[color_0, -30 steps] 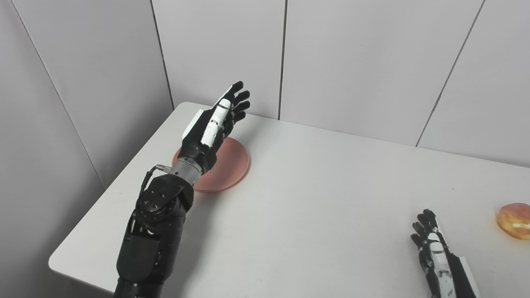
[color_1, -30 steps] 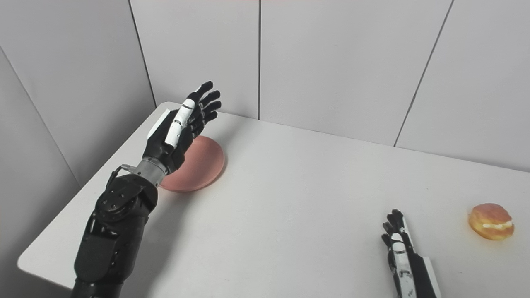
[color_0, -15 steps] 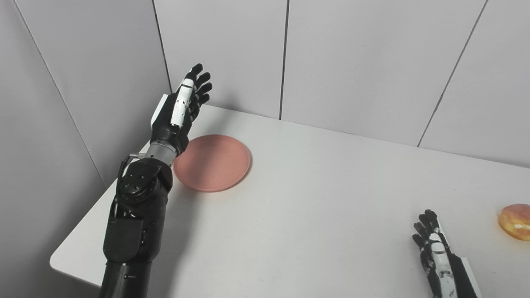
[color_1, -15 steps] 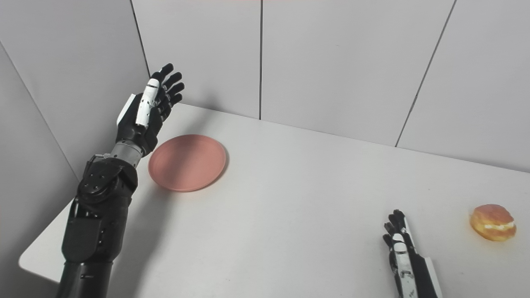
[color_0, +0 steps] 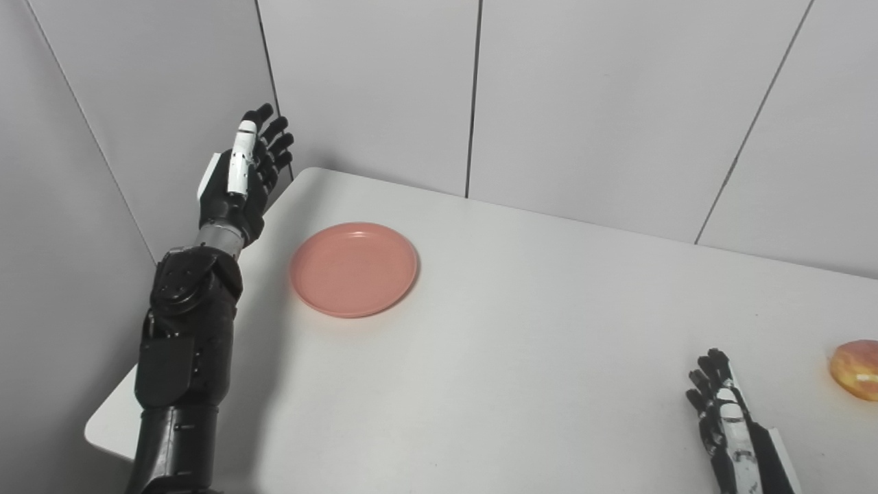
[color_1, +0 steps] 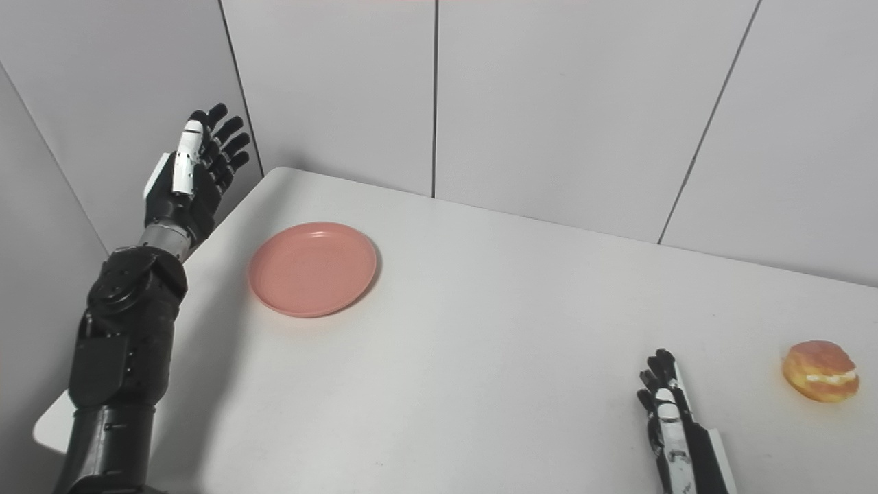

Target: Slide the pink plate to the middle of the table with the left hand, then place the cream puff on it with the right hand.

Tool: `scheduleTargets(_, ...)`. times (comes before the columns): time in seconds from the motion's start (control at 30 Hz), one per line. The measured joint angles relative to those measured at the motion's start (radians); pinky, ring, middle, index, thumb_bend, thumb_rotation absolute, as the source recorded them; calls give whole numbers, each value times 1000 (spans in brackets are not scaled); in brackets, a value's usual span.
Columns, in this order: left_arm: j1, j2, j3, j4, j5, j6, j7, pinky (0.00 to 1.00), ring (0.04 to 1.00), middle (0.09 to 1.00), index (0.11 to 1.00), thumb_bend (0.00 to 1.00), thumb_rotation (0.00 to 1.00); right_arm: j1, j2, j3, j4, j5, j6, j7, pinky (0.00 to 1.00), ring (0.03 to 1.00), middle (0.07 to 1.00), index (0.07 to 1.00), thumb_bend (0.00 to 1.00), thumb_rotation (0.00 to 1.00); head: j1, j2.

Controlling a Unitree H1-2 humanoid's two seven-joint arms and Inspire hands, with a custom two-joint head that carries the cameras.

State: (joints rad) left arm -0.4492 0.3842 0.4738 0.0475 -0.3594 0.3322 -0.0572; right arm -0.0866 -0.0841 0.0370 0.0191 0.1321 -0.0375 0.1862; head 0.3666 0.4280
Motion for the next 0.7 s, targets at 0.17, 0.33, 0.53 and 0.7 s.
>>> scheduleTargets(0.17, -1, 13, 15, 41, -30, -1, -2, 918, 901, 905, 896, 417, 1000, 0, 0, 1, -1, 0, 0, 0, 1000, 1000, 1000, 1000, 62, 1000, 2, 0)
scheduleTargets(0.33, -1, 21, 29, 72, -30, -1, 1, 918, 902, 900, 887, 402, 1000, 1, 0, 1, -4, 0, 0, 0, 1000, 1000, 1000, 1000, 70, 1000, 2, 5)
scheduleTargets(0.53, -1, 22, 30, 113, -30, -1, 13, 907, 892, 895, 885, 380, 1000, 1, -1, 0, -4, 9, 1, 0, 1000, 1000, 1000, 1000, 69, 1000, 3, 6)
scheduleTargets(0.7, -1, 22, 30, 158, -30, -5, 12, 913, 897, 899, 890, 370, 1000, 1, -1, 1, -4, 9, 1, 0, 1000, 1000, 1000, 1000, 66, 1000, 2, 8)
